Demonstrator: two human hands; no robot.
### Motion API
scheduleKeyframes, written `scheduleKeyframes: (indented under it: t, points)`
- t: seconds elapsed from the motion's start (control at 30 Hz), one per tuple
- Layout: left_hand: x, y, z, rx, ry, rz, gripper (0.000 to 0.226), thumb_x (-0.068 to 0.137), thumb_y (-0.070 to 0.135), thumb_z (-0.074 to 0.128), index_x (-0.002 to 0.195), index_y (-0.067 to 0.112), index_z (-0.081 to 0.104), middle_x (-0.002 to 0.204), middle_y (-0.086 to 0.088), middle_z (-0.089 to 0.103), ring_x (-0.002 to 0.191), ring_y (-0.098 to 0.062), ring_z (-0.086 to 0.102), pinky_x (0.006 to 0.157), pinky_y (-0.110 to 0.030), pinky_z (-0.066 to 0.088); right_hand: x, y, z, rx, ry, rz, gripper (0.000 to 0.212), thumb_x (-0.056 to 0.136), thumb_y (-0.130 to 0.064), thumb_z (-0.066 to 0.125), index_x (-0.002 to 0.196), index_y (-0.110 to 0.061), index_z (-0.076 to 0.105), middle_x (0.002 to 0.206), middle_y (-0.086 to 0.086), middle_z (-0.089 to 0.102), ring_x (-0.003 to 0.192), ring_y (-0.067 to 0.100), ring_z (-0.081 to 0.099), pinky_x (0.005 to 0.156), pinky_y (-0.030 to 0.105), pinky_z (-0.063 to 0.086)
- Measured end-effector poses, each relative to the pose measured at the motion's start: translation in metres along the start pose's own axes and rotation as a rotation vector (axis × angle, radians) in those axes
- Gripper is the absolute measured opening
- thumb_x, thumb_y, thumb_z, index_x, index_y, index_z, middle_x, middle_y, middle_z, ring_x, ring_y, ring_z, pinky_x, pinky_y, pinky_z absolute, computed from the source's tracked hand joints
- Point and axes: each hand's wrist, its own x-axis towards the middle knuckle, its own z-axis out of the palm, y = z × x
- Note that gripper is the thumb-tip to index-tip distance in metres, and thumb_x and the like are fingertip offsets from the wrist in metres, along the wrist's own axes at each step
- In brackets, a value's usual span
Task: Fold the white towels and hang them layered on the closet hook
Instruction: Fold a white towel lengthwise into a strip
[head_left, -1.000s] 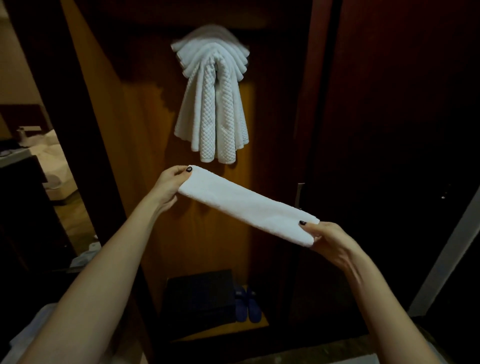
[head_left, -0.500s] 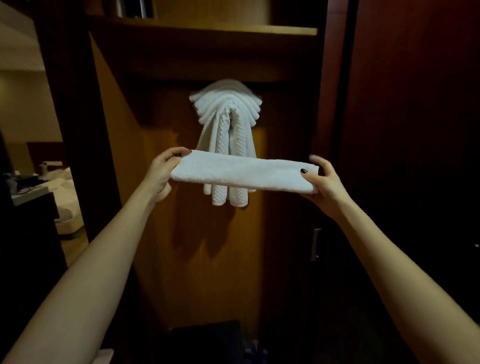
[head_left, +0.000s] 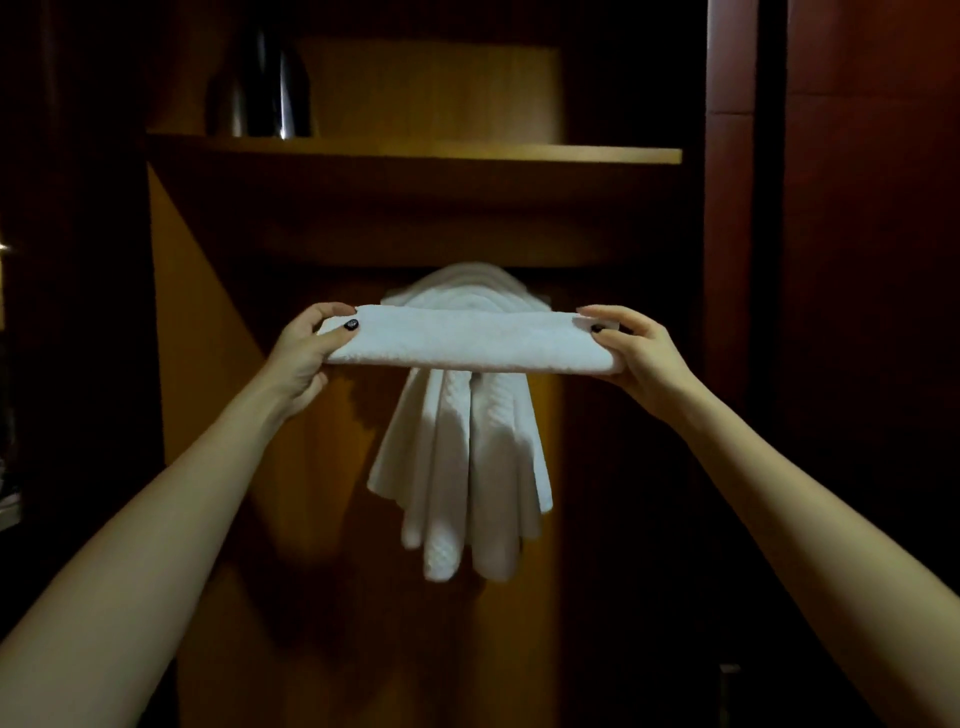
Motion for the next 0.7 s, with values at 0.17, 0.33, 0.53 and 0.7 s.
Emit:
scheduleKeyframes:
  t: [0.17,0.33,0.53,0.7]
  points:
    - [0.079,-0.006,0.015,0.029,0.011,0.092,0.022,0.094,0.001,0.056,0.087,0.021,0.063,0.094,0.004,0.061,0.066,-0.002,0.059,0.056,-0.017,0.043,0.09,0.008,0.002,0.001,0.056,-0.079,0.026,0.093,0.005,0.049,0.091,-0.011,0.069,0.102,0.005,0.061,0.082,0.018,0.061,0.066,0.032,0.056]
    - [0.15,-0.015,0.025,0.006,0.041,0.154,0.017,0.095,0.002,0.055,0.09,0.017,0.063,0.093,-0.001,0.062,0.077,-0.008,0.061,0.066,-0.021,0.049,0.175,0.02,0.005,0.109,0.087,-0.088,0.019,0.092,0.004,0.054,0.094,-0.008,0.068,0.094,0.011,0.065,0.08,0.019,0.065,0.059,0.024,0.057]
    - [0.211,-0.026,0.033,-0.135,0.095,0.165,0.019,0.092,-0.009,0.052,0.095,0.006,0.063,0.089,-0.008,0.066,0.079,-0.015,0.067,0.066,-0.022,0.058,0.247,0.034,0.014,0.348,0.053,-0.032,0.013,0.091,0.009,0.054,0.098,0.006,0.064,0.091,0.018,0.066,0.075,0.02,0.069,0.061,0.026,0.058]
    - [0.247,-0.033,0.04,-0.163,0.091,0.222,0.017,0.095,0.003,0.057,0.11,0.009,0.062,0.107,-0.002,0.062,0.097,-0.012,0.061,0.077,-0.022,0.054,0.286,0.039,0.017,0.319,0.025,-0.112,0.027,0.095,0.003,0.054,0.119,-0.007,0.06,0.114,0.012,0.063,0.099,0.02,0.065,0.071,0.023,0.057]
